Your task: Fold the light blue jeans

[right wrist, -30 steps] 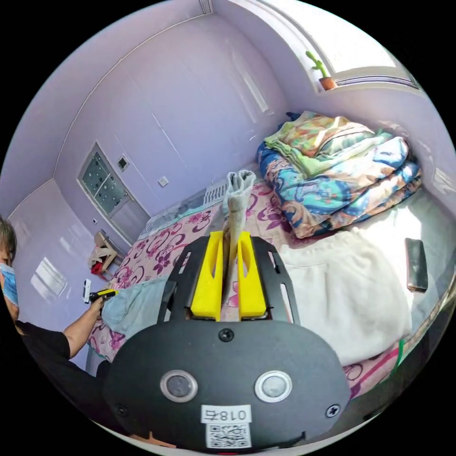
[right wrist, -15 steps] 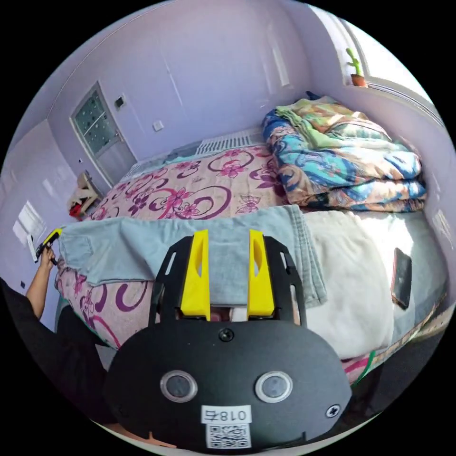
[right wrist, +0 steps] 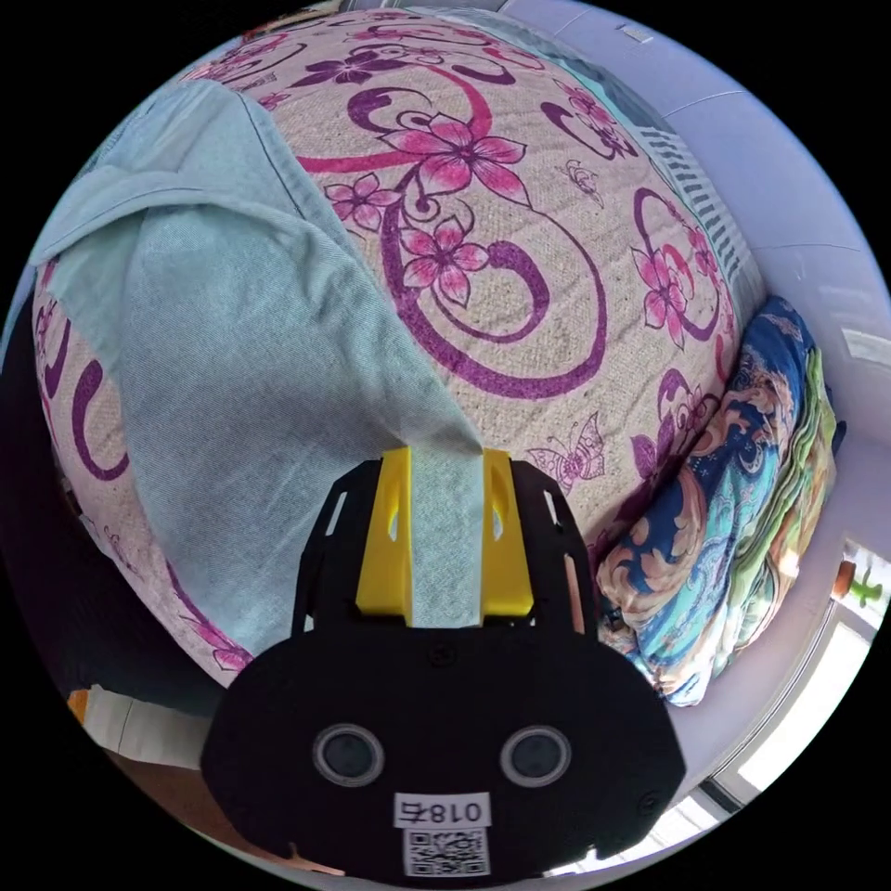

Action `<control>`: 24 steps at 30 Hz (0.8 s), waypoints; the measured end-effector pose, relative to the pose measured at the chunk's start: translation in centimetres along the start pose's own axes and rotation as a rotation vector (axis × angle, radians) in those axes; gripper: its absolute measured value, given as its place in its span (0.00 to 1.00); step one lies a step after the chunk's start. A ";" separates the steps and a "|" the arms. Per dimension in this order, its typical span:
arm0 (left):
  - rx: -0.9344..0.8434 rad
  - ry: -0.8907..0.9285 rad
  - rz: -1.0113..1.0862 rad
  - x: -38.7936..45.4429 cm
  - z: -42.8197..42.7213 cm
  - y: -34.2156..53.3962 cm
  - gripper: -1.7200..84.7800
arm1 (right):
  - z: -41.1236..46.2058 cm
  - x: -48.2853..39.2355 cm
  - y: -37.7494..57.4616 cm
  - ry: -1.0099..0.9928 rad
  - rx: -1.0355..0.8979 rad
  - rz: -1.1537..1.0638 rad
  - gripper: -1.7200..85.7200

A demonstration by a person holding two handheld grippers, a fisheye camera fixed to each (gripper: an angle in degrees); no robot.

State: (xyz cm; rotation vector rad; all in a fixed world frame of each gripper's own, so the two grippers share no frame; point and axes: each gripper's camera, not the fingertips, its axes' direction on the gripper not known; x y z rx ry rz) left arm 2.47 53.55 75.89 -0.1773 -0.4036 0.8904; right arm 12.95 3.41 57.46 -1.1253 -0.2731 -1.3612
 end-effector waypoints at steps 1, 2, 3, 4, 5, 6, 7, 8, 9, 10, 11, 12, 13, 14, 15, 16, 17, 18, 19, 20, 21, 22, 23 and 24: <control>-0.018 0.008 -0.017 -0.7 0.6 0.8 0.07 | 0.4 0.4 -0.5 -0.017 -0.027 -0.015 0.16; -0.037 0.007 -0.031 -1.4 1.0 1.6 0.07 | 0.5 0.6 -0.7 -0.026 -0.037 -0.018 0.16; -0.042 0.003 -0.039 -1.7 1.2 2.0 0.07 | 0.5 1.0 -1.0 -0.032 -0.054 -0.028 0.16; -0.035 0.004 -0.059 -2.3 1.3 2.7 0.07 | 0.3 1.1 -1.2 -0.017 -0.054 -0.049 0.16; -0.021 0.013 -0.074 -2.8 1.2 3.3 0.07 | 0.2 1.0 -1.2 -0.006 -0.052 -0.064 0.15; -0.017 0.014 -0.078 -3.1 1.2 3.5 0.07 | 0.3 0.7 -1.3 0.019 -0.058 -0.095 0.15; -0.017 0.015 -0.084 -3.6 1.3 3.9 0.07 | 0.7 0.5 -1.4 0.024 -0.082 -0.123 0.13; -0.020 0.015 -0.090 -4.1 1.4 4.3 0.07 | 1.1 0.4 -1.5 0.017 -0.103 -0.139 0.13; -0.021 0.015 -0.093 -4.4 1.5 4.5 0.07 | 1.6 0.1 -1.5 0.003 -0.124 -0.163 0.11; -0.021 0.014 -0.098 -5.0 1.6 4.9 0.07 | 1.8 -0.2 -1.3 0.007 -0.121 -0.169 0.09; -0.019 0.016 -0.106 -5.7 1.6 5.4 0.07 | 1.9 -0.4 -1.1 0.014 -0.119 -0.171 0.07; -0.017 0.017 -0.111 -6.0 1.6 5.7 0.07 | 2.0 -1.0 -0.6 0.035 -0.117 -0.187 0.05; -0.007 0.020 -0.124 -6.8 1.5 6.2 0.07 | 2.0 -1.9 0.2 0.084 -0.109 -0.202 0.04; 0.008 0.021 -0.140 -7.6 1.3 6.8 0.07 | 1.8 -2.3 0.6 0.109 -0.097 -0.201 0.04; 0.018 0.022 -0.147 -8.0 1.1 7.2 0.07 | 1.4 -3.1 1.7 0.140 -0.073 -0.191 0.03; 0.035 0.022 -0.157 -8.7 0.8 7.8 0.07 | 1.0 -3.9 3.0 0.167 -0.050 -0.179 0.03; 0.052 0.025 -0.167 -9.5 0.6 8.4 0.07 | 0.8 -4.5 3.9 0.184 -0.038 -0.174 0.02; 0.062 0.029 -0.173 -9.9 0.4 8.7 0.07 | 0.2 -5.6 5.6 0.230 -0.004 -0.157 0.02; 0.082 0.037 -0.184 -10.8 0.1 9.3 0.07 | -0.5 -6.9 7.7 0.269 0.032 -0.124 0.02; 0.102 0.040 -0.192 -11.6 -0.3 10.0 0.07 | -1.0 -7.5 8.9 0.282 0.051 -0.103 0.02; 0.112 0.042 -0.196 -12.1 -0.6 10.3 0.07 | -2.1 -9.2 11.6 0.307 0.100 -0.057 0.02; 0.135 0.049 -0.205 -13.0 -1.1 11.0 0.07 | -3.2 -11.2 14.6 0.329 0.146 -0.010 0.02; 0.160 0.054 -0.215 -14.0 -1.8 11.8 0.07 | -3.7 -12.3 16.2 0.337 0.167 0.014 0.02; 0.172 0.055 -0.221 -14.5 -2.1 12.2 0.07 | -4.8 -14.8 19.5 0.344 0.206 0.067 0.02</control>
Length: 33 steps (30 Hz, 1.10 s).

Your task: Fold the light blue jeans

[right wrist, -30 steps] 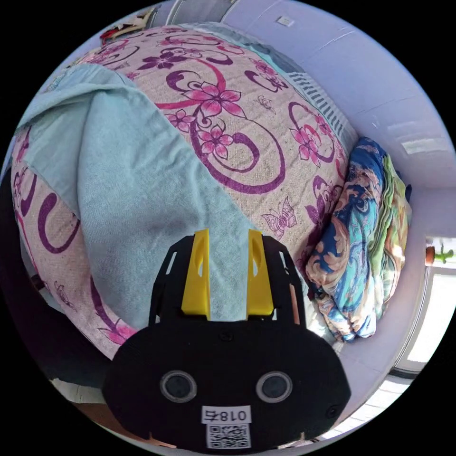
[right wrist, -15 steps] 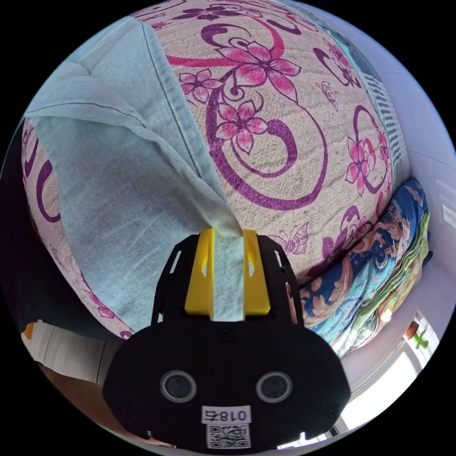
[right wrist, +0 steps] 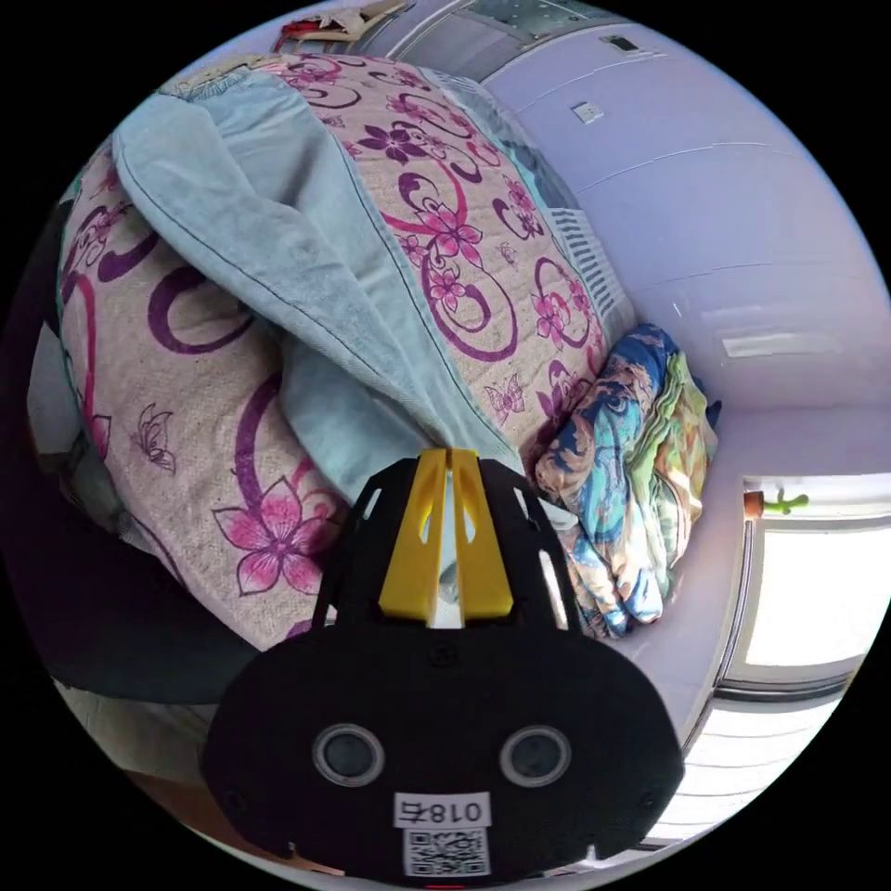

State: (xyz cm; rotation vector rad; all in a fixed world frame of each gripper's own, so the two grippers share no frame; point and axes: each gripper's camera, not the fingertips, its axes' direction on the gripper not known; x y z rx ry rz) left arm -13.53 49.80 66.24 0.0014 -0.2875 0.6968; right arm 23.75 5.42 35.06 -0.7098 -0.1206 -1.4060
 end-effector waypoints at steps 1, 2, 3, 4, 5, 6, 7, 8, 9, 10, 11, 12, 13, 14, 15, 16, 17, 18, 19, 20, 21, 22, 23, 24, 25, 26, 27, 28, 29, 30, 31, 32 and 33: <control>0.023 0.006 -0.016 -1.2 -0.9 0.5 0.07 | -2.3 -2.0 3.1 -0.009 0.021 0.052 0.02; 0.044 0.015 -0.036 -2.6 -1.8 1.2 0.07 | -3.3 -3.2 4.6 -0.020 0.027 0.076 0.02; 0.051 0.016 -0.045 -3.2 -2.1 1.5 0.07 | -5.0 -5.7 7.6 -0.055 0.038 0.124 0.02; 0.056 0.016 -0.058 -4.3 -2.7 2.1 0.07 | -6.0 -8.5 10.1 -0.098 0.031 0.154 0.02; 0.054 0.023 -0.073 -5.4 -3.0 2.7 0.07 | -6.2 -10.0 11.1 -0.119 0.019 0.165 0.02; 0.049 0.022 -0.079 -5.9 -3.0 3.0 0.07 | -6.1 -12.9 13.0 -0.172 -0.012 0.188 0.02; 0.025 0.021 -0.093 -6.8 -2.8 3.6 0.07 | -5.3 -15.7 14.4 -0.227 -0.042 0.209 0.02; 0.000 0.038 -0.115 -7.7 -2.4 4.3 0.07 | -4.7 -17.0 15.0 -0.242 -0.052 0.221 0.02; -0.017 0.042 -0.128 -8.2 -2.2 4.7 0.07 | -3.5 -19.4 16.1 -0.257 -0.076 0.237 0.02; -0.058 0.030 -0.161 -8.9 -1.6 5.4 0.08 | -2.5 -21.2 16.8 -0.272 -0.097 0.246 0.02; -0.080 0.022 -0.190 -9.3 -1.3 6.2 0.08 | -2.2 -21.8 17.0 -0.270 -0.100 0.259 0.02; -0.074 0.025 -0.204 -9.5 -1.3 6.7 0.08 | -2.2 -22.4 17.6 -0.251 -0.080 0.300 0.03; -0.045 0.044 -0.250 -10.0 -1.8 7.5 0.08 | -2.3 -22.4 18.0 -0.264 -0.078 0.324 0.04; -0.011 0.066 -0.317 -10.7 -2.5 8.6 0.09 | -2.3 -22.4 18.2 -0.282 -0.085 0.329 0.05; 0.016 0.075 -0.341 -10.9 -3.0 9.1 0.10 | -2.5 -22.1 18.6 -0.319 -0.087 0.327 0.06; 0.092 0.083 -0.391 -11.3 -4.3 10.4 0.11 | -2.9 -21.8 19.2 -0.340 -0.084 0.319 0.07; 0.164 0.092 -0.440 -11.5 -5.4 11.7 0.12 | -3.2 -21.6 19.6 -0.350 -0.080 0.321 0.07; 0.186 0.102 -0.463 -11.6 -5.7 12.2 0.13 | -3.8 -20.9 20.6 -0.390 -0.056 0.345 0.08; 0.198 0.127 -0.503 -11.7 -5.8 13.0 0.14 | -4.7 -19.7 21.8 -0.446 0.000 0.404 0.08; 0.181 0.150 -0.533 -11.7 -5.4 13.4 0.16 | -5.2 -19.0 22.6 -0.479 0.038 0.447 0.08; 0.167 0.163 -0.544 -11.7 -5.0 13.4 0.17 | -5.9 -17.4 24.2 -0.559 0.127 0.549 0.08; 0.136 0.201 -0.559 -11.7 -4.0 13.2 0.19 | -6.3 -15.9 25.9 -0.647 0.213 0.643 0.08; 0.118 0.242 -0.566 -11.6 -2.8 12.7 0.20 | -6.4 -15.2 26.6 -0.687 0.253 0.686 0.08; 0.109 0.261 -0.569 -11.6 -2.2 12.3 0.21 | -6.5 -14.2 28.0 -0.750 0.333 0.762 0.08; 0.095 0.297 -0.570 -11.4 -1.0 11.4 0.21 | -6.6 -13.6 29.1 -0.792 0.401 0.818 0.07; 0.083 0.330 -0.565 -11.2 0.2 10.2 0.21 | -6.6 -13.4 29.5 -0.806 0.427 0.839 0.07; 0.073 0.345 -0.561 -11.1 0.8 9.6 0.21 | -6.7 -13.1 30.2 -0.821 0.461 0.878 0.06; 0.040 0.357 -0.561 -10.8 2.0 8.2 0.16 | -6.8 -13.0 30.7 -0.829 0.480 0.911 0.05; -0.011 0.317 -0.584 -10.5 2.8 7.0 0.08 | -6.9 -12.9 30.9 -0.833 0.488 0.926 0.05; -0.017 0.297 -0.578 -10.3 2.9 6.5 0.06 | -7.0 -12.9 31.4 -0.840 0.500 0.957 0.05; -0.008 0.316 -0.549 -9.7 2.5 5.5 0.04 | -7.1 -12.8 31.8 -0.846 0.499 0.986 0.04; -0.015 0.358 -0.492 -9.0 1.7 4.4 0.03 | -7.3 -12.8 32.0 -0.848 0.497 0.998 0.04; -0.022 0.366 -0.463 -8.6 1.0 3.9 0.03 | -7.7 -12.5 32.6 -0.847 0.499 1.018 0.04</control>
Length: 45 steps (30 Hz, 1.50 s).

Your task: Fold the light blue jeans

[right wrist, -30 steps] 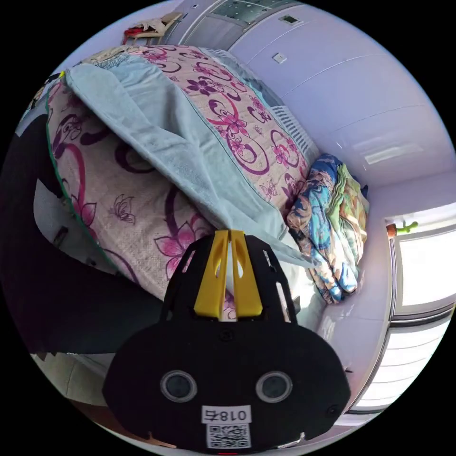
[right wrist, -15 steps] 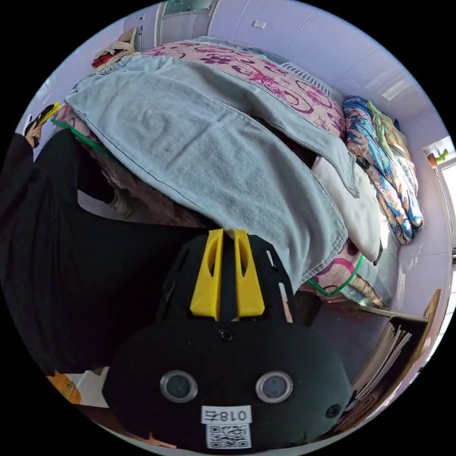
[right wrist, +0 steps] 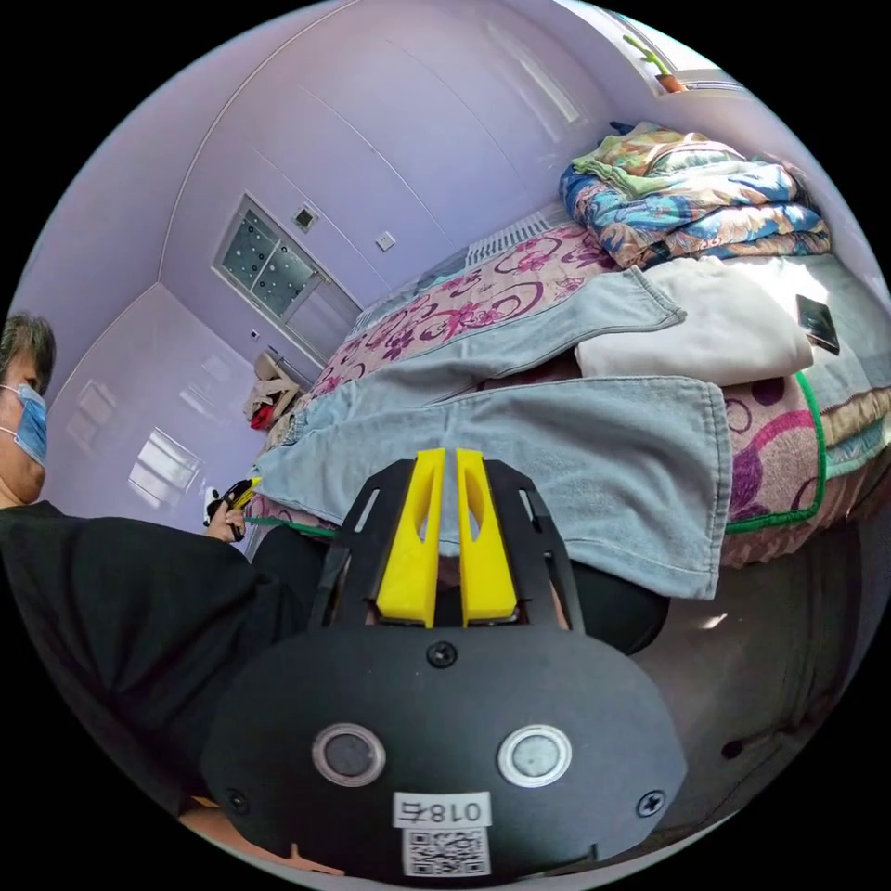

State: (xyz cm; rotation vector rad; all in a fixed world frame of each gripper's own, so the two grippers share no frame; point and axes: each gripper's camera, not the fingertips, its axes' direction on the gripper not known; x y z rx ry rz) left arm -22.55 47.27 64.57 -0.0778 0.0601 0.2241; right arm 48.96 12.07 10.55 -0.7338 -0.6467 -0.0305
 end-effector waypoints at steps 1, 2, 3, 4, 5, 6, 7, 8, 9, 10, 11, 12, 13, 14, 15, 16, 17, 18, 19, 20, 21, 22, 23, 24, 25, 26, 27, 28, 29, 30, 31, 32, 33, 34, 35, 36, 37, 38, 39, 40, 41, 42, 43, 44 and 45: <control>-0.019 -0.011 0.040 1.3 -1.3 -0.1 0.03 | -1.0 0.0 0.0 0.004 0.015 0.013 0.04; -0.041 -0.021 0.064 2.1 -2.8 0.0 0.03 | -1.6 -0.1 -0.1 0.006 0.024 0.017 0.04; -0.050 -0.028 0.065 2.3 -3.5 0.1 0.03 | -2.7 -0.2 -0.2 0.009 0.043 0.017 0.04; -0.066 -0.056 0.046 2.3 -4.8 0.5 0.03 | -3.8 -0.2 -0.5 0.016 0.061 0.014 0.04; -0.075 -0.095 0.005 1.7 -5.9 1.0 0.04 | -4.2 -0.2 -0.7 0.021 0.069 0.015 0.04; -0.075 -0.110 -0.021 1.3 -6.3 1.3 0.05 | -5.0 -0.2 -1.3 0.030 0.083 0.016 0.04; -0.070 -0.126 -0.082 0.3 -6.9 1.9 0.06 | -5.3 -0.1 -2.1 0.034 0.088 0.010 0.04; -0.054 -0.162 -0.160 -0.6 -7.5 2.5 0.10 | -5.4 -0.1 -2.5 0.038 0.086 0.006 0.05; -0.046 -0.192 -0.200 -0.9 -7.9 2.8 0.12 | -5.1 0.0 -3.6 0.050 0.076 0.003 0.06; -0.003 -0.259 -0.254 -0.6 -8.9 3.1 0.14 | -4.6 0.1 -5.0 0.061 0.059 -0.003 0.07; 0.092 -0.326 -0.248 1.0 -10.0 3.0 0.15 | -4.3 0.1 -5.9 0.067 0.048 -0.008 0.07; 0.141 -0.359 -0.216 2.4 -10.3 2.6 0.15 | -3.6 -0.1 -7.9 0.082 0.028 -0.032 0.09; 0.199 -0.415 -0.127 5.6 -10.3 1.2 0.16 | -2.9 -0.6 -10.3 0.105 0.010 -0.072 0.10; 0.189 -0.468 -0.026 8.8 -9.0 -1.2 0.16 | -2.5 -0.9 -11.7 0.119 0.002 -0.095 0.11; 0.164 -0.491 0.023 10.3 -8.0 -2.7 0.17 | -1.6 -1.5 -14.8 0.153 -0.014 -0.148 0.11; 0.101 -0.535 0.117 13.1 -5.3 -5.8 0.17 | -0.5 -2.0 -18.2 0.194 -0.035 -0.193 0.12; 0.038 -0.592 0.210 15.7 -2.1 -9.0 0.18 | 0.1 -2.2 -19.9 0.214 -0.051 -0.216 0.13; 0.009 -0.624 0.255 16.9 -0.4 -10.5 0.18 | 1.5 -2.3 -23.5 0.261 -0.083 -0.256 0.14; -0.046 -0.683 0.331 18.8 3.1 -13.3 0.19 | 2.9 -2.3 -27.1 0.316 -0.108 -0.288 0.14; -0.087 -0.720 0.382 20.1 6.4 -16.1 0.19 | 3.7 -2.1 -28.8 0.341 -0.122 -0.300 0.15; -0.104 -0.728 0.397 20.5 8.0 -17.4 0.20 | 5.4 -1.7 -32.3 0.380 -0.173 -0.320 0.16; -0.128 -0.728 0.418 21.1 10.8 -19.8 0.20 | 7.6 -1.5 -35.5 0.403 -0.254 -0.354 0.16; -0.146 -0.717 0.429 21.4 13.3 -22.1 0.20 | 8.8 -1.5 -36.9 0.408 -0.301 -0.378 0.16; -0.157 -0.715 0.431 21.5 14.4 -23.1 0.21 | 11.4 -1.7 -39.5 0.413 -0.404 -0.436 0.16; -0.184 -0.724 0.430 21.6 16.7 -25.0 0.21 | 14.1 -2.3 -41.4 0.418 -0.502 -0.515 0.16; -0.215 -0.742 0.416 21.6 18.8 -26.6 0.23 | 15.5 -2.7 -42.2 0.433 -0.552 -0.554 0.16; -0.237 -0.766 0.401 21.5 19.7 -27.4 0.23 | 18.2 -3.4 -43.4 0.473 -0.648 -0.639 0.17; -0.293 -0.806 0.382 21.2 21.7 -28.6 0.25 | 20.7 -4.1 -44.3 0.512 -0.736 -0.713 0.17; -0.343 -0.834 0.360 20.8 23.3 -29.4 0.26 | 21.8 -4.3 -44.8 0.534 -0.774 -0.744 0.17; -0.364 -0.845 0.353 20.7 23.9 -29.7 0.26 | 23.7 -4.5 -45.7 0.567 -0.841 -0.790 0.17; -0.390 -0.866 0.350 20.8 24.7 -30.1 0.26 | 25.2 -4.4 -46.6 0.570 -0.919 -0.809 0.17; -0.393 -0.886 0.347 21.2 25.1 -30.4 0.25 | 25.8 -4.2 -47.0 0.572 -0.965 -0.807 0.17; -0.388 -0.890 0.348 21.5 25.1 -30.5 0.25 | 26.7 -3.8 -48.1 0.543 -1.031 -0.779 0.17; -0.370 -0.887 0.353 22.2 24.8 -30.7 0.24 | 27.0 -3.6 -49.3 0.489 -1.078 -0.742 0.16; -0.361 -0.876 0.355 22.9 24.5 -30.8 0.24 | 27.1 -3.5 -49.8 0.471 -1.094 -0.724 0.16; -0.357 -0.871 0.357 23.3 24.4 -30.9 0.23 | 27.1 -3.5 -50.7 0.446 -1.120 -0.700 0.16; -0.349 -0.865 0.361 23.9 24.2 -30.9 0.23 | 27.1 -4.0 -51.1 0.426 -1.139 -0.700 0.15; -0.344 -0.861 0.361 24.6 24.0 -31.0 0.23 | 27.0 -4.3 -51.2 0.427 -1.145 -0.705 0.14; -0.340 -0.857 0.363 25.0 23.9 -31.0 0.23 | 26.9 -5.0 -51.4 0.417 -1.169 -0.718 0.11; -0.329 -0.849 0.363 25.9 23.6 -31.1 0.23 | 26.9 -5.5 -51.3 0.403 -1.213 -0.710 0.10; -0.308 -0.843 0.364 26.9 23.4 -31.0 0.23 | 26.9 -5.9 -51.2 0.411 -1.217 -0.715 0.09; -0.299 -0.841 0.363 27.3 23.3 -31.0 0.24 | 26.7 -6.7 -50.8 0.429 -1.209 -0.740 0.08; -0.298 -0.853 0.358 28.0 23.5 -30.9 0.24 | 26.6 -7.5 -50.1 0.432 -1.208 -0.768 0.07; -0.276 -0.891 0.376 28.6 23.8 -30.8 0.24 | 26.6 -7.9 -49.8 0.444 -1.204 -0.779 0.06; -0.270 -0.912 0.382 28.8 24.1 -30.8 0.24 | 26.5 -8.8 -49.0 0.480 -1.187 -0.801 0.05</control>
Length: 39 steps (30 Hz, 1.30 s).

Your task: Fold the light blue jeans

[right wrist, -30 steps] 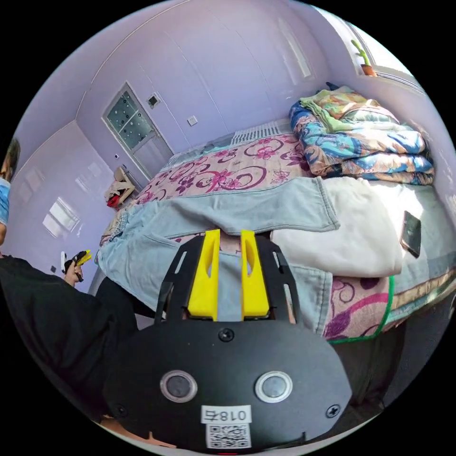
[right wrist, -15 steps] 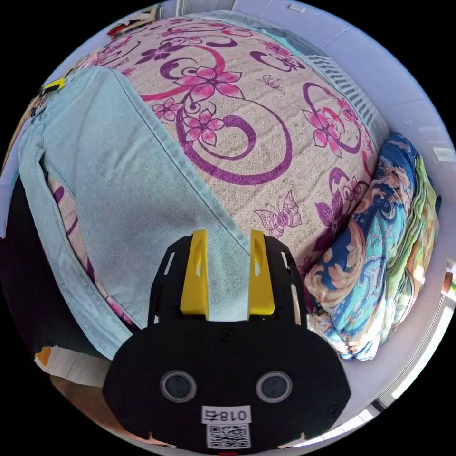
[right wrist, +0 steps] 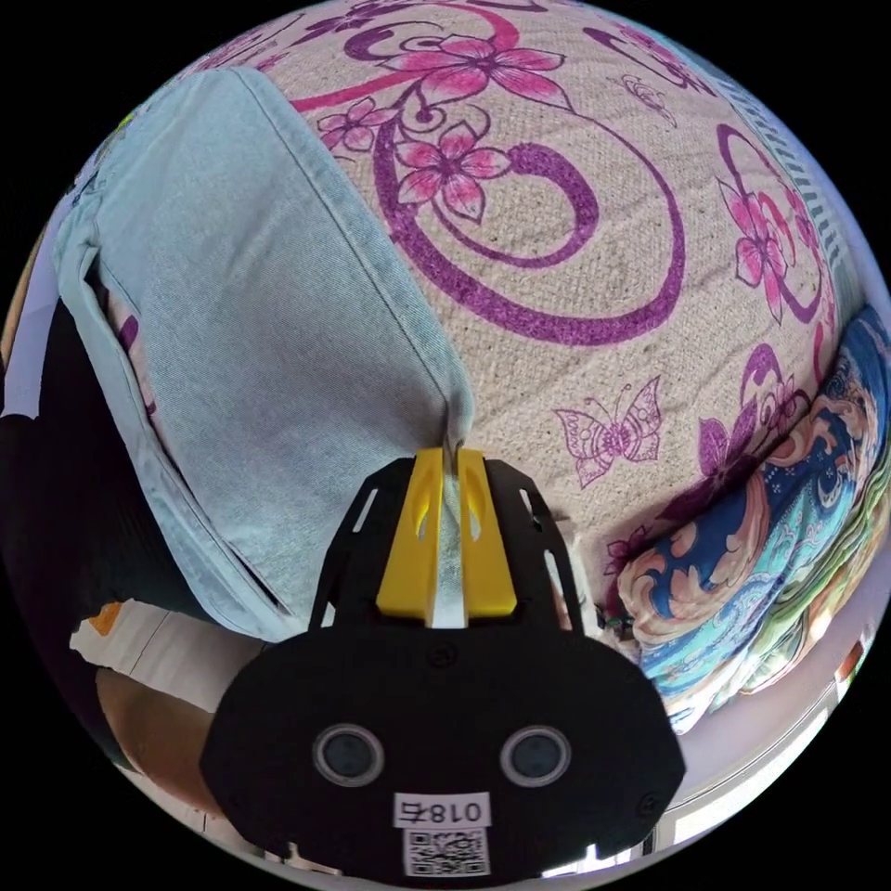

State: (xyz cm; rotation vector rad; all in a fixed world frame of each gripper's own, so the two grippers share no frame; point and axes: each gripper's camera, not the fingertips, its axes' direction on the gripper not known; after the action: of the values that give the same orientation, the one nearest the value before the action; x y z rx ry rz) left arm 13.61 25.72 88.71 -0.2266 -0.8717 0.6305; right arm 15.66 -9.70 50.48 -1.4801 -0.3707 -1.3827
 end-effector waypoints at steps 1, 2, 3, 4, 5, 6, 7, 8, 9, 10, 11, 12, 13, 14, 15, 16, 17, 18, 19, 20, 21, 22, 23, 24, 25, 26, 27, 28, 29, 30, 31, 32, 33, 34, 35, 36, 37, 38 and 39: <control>-0.028 -0.019 -0.004 0.4 0.5 -0.4 0.22 | -0.1 -1.5 0.1 0.066 0.005 0.001 0.04; -0.079 0.002 -0.017 0.6 1.6 -0.9 0.21 | -0.2 -2.3 0.1 0.103 0.008 0.007 0.04; -0.101 0.016 -0.025 0.7 2.2 -1.1 0.20 | -0.2 -4.0 0.4 0.178 0.020 0.032 0.04; -0.149 0.006 -0.043 1.0 3.3 -1.3 0.19 | -0.3 -5.7 0.8 0.257 0.041 0.062 0.04; -0.181 -0.006 -0.061 1.2 4.1 -1.2 0.18 | -0.3 -6.5 1.1 0.297 0.056 0.079 0.03; -0.174 -0.002 -0.068 1.3 4.1 -1.1 0.17 | -0.5 -8.1 1.9 0.370 0.102 0.129 0.03; -0.130 -0.022 -0.088 1.7 3.4 -0.5 0.16 | -1.0 -9.6 3.1 0.433 0.169 0.196 0.03; -0.069 -0.062 -0.108 2.2 2.1 0.3 0.15 | -1.3 -10.4 3.8 0.464 0.206 0.230 0.03; -0.037 -0.076 -0.115 2.5 1.3 0.7 0.15 | -2.1 -11.9 5.3 0.522 0.284 0.298 0.03; 0.030 -0.106 -0.128 3.2 -0.6 1.8 0.14 | -3.0 -13.4 6.7 0.576 0.347 0.352 0.03; 0.095 -0.154 -0.139 4.1 -2.7 2.9 0.14 | -3.4 -14.1 7.3 0.605 0.370 0.373 0.03; 0.127 -0.182 -0.139 4.6 -3.8 3.5 0.14 | -4.5 -15.4 8.3 0.672 0.398 0.405 0.03; 0.181 -0.229 -0.140 5.4 -5.7 4.6 0.14 | -5.7 -16.3 8.9 0.726 0.414 0.422 0.03; 0.222 -0.265 -0.147 5.9 -7.3 5.4 0.14 | -6.4 -16.6 9.1 0.745 0.423 0.430 0.03; 0.238 -0.281 -0.152 6.0 -7.9 5.7 0.14 | -8.0 -16.8 9.5 0.773 0.447 0.443 0.03; 0.262 -0.304 -0.162 6.0 -8.8 6.0 0.14 | -9.6 -16.3 9.4 0.764 0.459 0.452 0.03; 0.272 -0.318 -0.173 5.7 -9.1 6.0 0.14 | -10.4 -15.9 9.2 0.754 0.468 0.456 0.04; 0.270 -0.320 -0.182 5.4 -9.0 5.9 0.14 | -11.8 -14.9 8.6 0.746 0.491 0.460 0.04; 0.263 -0.310 -0.208 4.7 -8.6 5.5 0.14 | -12.9 -13.6 7.5 0.740 0.507 0.457 0.04; 0.254 -0.300 -0.231 3.9 -7.8 5.0 0.14 | -13.3 -12.8 6.7 0.728 0.506 0.452 0.05; 0.248 -0.296 -0.239 3.6 -7.3 4.7 0.14 | -13.9 -10.9 4.7 0.687 0.477 0.441 0.05; 0.209 -0.269 -0.262 2.8 -5.7 4.1 0.14 | -13.9 -9.2 2.4 0.667 0.457 0.432 0.07; 0.139 -0.230 -0.283 2.1 -3.6 3.4 0.15 | -13.6 -8.4 1.1 0.648 0.435 0.424 0.08; 0.113 -0.224 -0.287 2.0 -2.6 3.3 0.15 | -12.5 -6.4 -1.7 0.581 0.332 0.428 0.11; 0.052 -0.215 -0.297 1.8 -0.8 3.2 0.16 | -11.1 -4.7 -4.0 0.513 0.225 0.452 0.12; 0.004 -0.204 -0.309 1.6 0.1 3.5 0.17 | -10.5 -4.2 -4.7 0.481 0.197 0.456 0.12; 0.005 -0.201 -0.314 1.5 0.1 3.7 0.18 | -9.8 -3.7 -5.2 0.434 0.183 0.481 0.12; 0.034 -0.199 -0.319 1.4 -0.6 4.5 0.18 | -10.2 -3.7 -4.3 0.422 0.245 0.536 0.11; 0.075 -0.201 -0.309 1.4 -1.7 5.4 0.18 | -10.6 -3.7 -3.5 0.418 0.292 0.571 0.11; 0.089 -0.202 -0.308 1.3 -2.2 5.8 0.18 | -11.4 -3.7 -1.2 0.399 0.391 0.638 0.10; 0.113 -0.210 -0.304 1.1 -3.4 6.9 0.17 | -11.9 -3.6 1.6 0.359 0.467 0.694 0.10; 0.159 -0.251 -0.313 1.1 -4.8 8.3 0.16 | -11.9 -3.5 3.1 0.331 0.496 0.720 0.10; 0.185 -0.279 -0.320 1.1 -5.6 9.1 0.16 | -11.5 -3.3 6.4 0.260 0.554 0.765 0.10; 0.227 -0.310 -0.325 1.1 -6.9 10.7 0.16 | -10.7 -3.2 9.9 0.179 0.604 0.805 0.10; 0.247 -0.310 -0.329 0.9 -8.0 12.3 0.16 | -10.1 -3.1 11.5 0.141 0.625 0.826 0.10; 0.256 -0.303 -0.332 0.9 -8.5 13.1 0.16 | -8.7 -3.0 14.6 0.066 0.659 0.863 0.11; 0.280 -0.282 -0.341 0.8 -9.3 15.0 0.16 | -7.0 -2.8 17.3 -0.015 0.677 0.894 0.11; 0.295 -0.260 -0.351 0.9 -9.9 16.9 0.15 | -6.2 -2.7 18.4 -0.053 0.687 0.913 0.11; 0.297 -0.251 -0.355 1.0 -10.1 17.9 0.15 | -4.6 -2.3 20.5 -0.118 0.723 0.939 0.12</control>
State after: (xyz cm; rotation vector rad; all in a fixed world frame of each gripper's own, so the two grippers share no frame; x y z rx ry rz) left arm 14.36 41.28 75.25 0.2770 -1.0165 0.4516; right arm 28.48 -21.14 38.19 -0.9057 -0.1661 -0.3365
